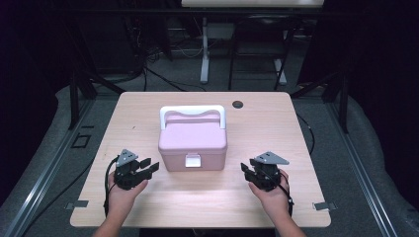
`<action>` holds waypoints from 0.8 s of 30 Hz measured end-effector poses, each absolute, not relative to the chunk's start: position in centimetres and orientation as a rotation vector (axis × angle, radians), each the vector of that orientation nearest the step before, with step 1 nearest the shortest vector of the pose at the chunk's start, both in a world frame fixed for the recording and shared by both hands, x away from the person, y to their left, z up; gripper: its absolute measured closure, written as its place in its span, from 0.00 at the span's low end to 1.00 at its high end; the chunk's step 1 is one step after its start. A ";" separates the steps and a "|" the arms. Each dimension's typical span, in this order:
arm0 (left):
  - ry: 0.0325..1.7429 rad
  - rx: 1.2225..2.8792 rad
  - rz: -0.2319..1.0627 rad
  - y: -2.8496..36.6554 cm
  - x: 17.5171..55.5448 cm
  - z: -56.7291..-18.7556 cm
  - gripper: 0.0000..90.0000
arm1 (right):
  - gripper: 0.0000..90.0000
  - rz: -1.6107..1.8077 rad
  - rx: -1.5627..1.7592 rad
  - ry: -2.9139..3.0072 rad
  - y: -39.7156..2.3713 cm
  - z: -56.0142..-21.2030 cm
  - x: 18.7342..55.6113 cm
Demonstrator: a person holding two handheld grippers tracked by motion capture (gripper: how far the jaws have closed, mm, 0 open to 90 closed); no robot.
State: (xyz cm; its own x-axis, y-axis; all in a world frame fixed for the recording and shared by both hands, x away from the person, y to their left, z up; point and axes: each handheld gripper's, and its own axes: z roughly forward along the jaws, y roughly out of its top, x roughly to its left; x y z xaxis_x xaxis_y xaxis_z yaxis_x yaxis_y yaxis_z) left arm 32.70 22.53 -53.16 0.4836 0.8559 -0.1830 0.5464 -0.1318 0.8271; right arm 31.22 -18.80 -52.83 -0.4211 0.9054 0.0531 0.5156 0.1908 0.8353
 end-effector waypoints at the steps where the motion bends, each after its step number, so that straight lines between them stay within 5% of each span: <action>1: 1.188 1.788 0.404 22.7 33.1 -53.1 0.65 | 0.68 1.130 1.329 2.014 -18.6 -52.8 31.7; 24: 1.161 1.815 0.465 22.7 35.6 -54.2 0.83 | 0.78 1.160 1.296 1.995 -17.4 -53.0 35.0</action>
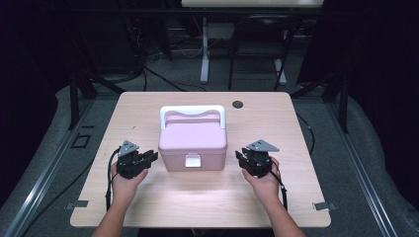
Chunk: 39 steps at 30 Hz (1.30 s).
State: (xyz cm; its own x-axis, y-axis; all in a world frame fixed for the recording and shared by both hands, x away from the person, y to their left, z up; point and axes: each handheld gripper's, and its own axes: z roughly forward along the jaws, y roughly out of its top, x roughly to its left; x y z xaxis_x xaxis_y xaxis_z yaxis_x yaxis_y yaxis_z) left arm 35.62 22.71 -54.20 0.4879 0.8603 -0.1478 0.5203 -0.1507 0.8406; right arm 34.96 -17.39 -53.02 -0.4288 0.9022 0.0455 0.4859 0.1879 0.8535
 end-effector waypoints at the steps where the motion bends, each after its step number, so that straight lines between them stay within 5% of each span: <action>1: 1.163 1.817 0.459 22.7 35.6 -54.2 0.84 | 0.80 1.174 1.307 1.990 -17.4 -53.1 35.0; 11: 1.201 1.792 0.454 21.9 36.0 -54.1 0.98 | 0.91 1.197 1.320 1.963 -16.7 -53.7 36.0; 39: 1.214 1.829 0.453 20.4 35.2 -53.8 1.00 | 1.00 1.158 1.268 1.993 -13.8 -54.3 34.8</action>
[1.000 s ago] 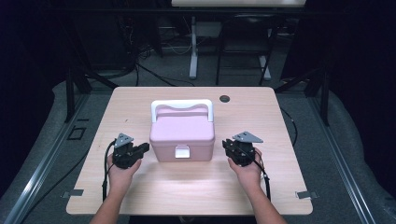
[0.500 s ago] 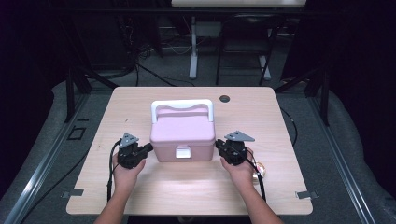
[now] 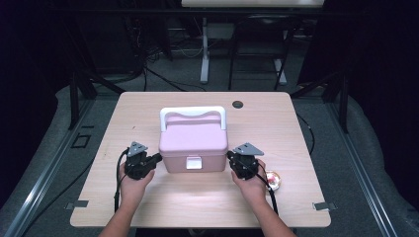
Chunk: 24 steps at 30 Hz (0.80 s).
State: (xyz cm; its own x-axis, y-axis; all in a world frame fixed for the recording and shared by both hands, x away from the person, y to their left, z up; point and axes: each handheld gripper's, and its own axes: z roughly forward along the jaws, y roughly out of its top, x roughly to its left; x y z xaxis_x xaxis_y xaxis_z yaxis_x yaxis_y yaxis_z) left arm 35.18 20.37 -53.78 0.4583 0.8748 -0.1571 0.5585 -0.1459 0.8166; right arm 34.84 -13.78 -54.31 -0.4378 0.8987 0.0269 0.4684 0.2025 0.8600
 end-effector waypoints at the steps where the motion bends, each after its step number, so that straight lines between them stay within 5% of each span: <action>1: 1.216 1.828 0.448 20.4 35.2 -53.8 1.00 | 1.00 1.160 1.275 1.996 -13.8 -54.3 34.7; 24: 1.126 1.975 0.410 19.5 33.1 -52.8 1.00 | 1.00 1.053 1.256 2.111 -14.8 -53.1 32.6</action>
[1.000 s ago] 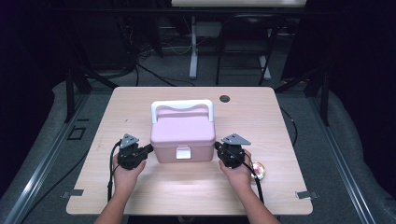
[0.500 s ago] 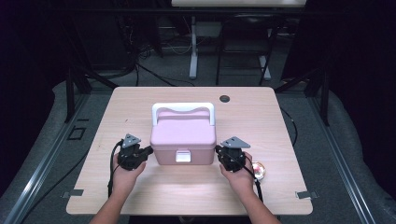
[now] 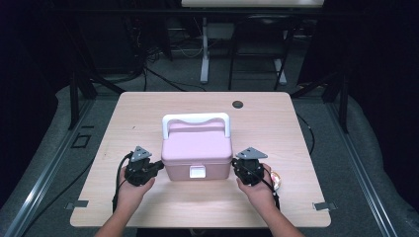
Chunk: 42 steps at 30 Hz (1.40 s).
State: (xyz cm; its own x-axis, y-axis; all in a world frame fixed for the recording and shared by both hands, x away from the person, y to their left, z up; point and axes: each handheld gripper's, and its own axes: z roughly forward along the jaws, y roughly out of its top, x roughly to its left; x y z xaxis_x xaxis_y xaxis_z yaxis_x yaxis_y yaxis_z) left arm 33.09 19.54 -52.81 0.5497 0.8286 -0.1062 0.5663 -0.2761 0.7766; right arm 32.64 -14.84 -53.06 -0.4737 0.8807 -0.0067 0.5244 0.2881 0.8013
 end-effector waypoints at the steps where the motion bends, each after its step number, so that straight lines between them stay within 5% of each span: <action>1: 1.126 1.981 0.399 19.5 32.9 -52.8 1.00 | 1.00 1.052 1.255 2.115 -14.9 -53.0 32.5; 42: 1.041 2.022 0.310 18.5 28.2 -52.7 1.00 | 1.00 1.029 1.224 2.159 -17.1 -52.8 26.8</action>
